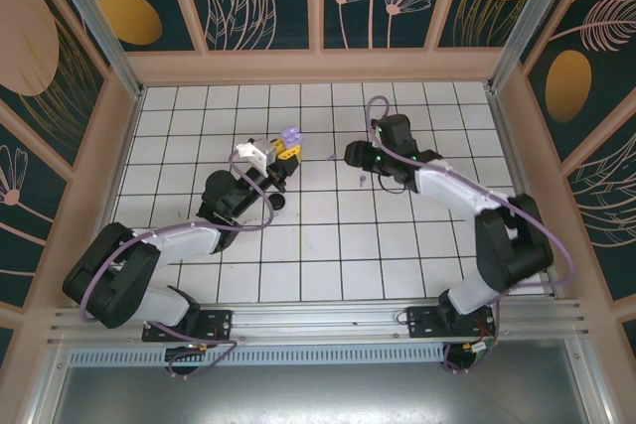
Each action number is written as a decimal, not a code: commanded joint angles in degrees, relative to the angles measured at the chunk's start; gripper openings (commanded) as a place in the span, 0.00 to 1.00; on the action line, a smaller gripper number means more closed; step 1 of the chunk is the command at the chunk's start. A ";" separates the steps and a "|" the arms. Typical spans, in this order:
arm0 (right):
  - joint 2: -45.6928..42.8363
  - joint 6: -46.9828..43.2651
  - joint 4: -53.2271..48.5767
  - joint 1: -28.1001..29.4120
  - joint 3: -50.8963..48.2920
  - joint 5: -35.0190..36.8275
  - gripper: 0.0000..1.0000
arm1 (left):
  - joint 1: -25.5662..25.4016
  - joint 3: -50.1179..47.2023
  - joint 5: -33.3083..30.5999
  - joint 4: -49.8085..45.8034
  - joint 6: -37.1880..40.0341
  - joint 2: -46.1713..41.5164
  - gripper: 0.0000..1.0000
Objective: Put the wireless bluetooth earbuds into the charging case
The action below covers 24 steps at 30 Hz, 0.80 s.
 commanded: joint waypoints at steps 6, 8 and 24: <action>17.81 6.65 -8.82 0.48 18.30 1.41 0.52 | 2.19 0.96 -4.20 2.80 0.21 0.62 0.00; 22.47 6.50 -12.03 1.33 24.03 3.43 0.53 | 3.18 1.00 -5.26 4.75 -1.05 1.52 0.00; 37.63 0.85 -25.32 6.02 41.23 18.57 0.54 | 5.57 2.10 -4.17 10.48 -6.23 5.64 0.00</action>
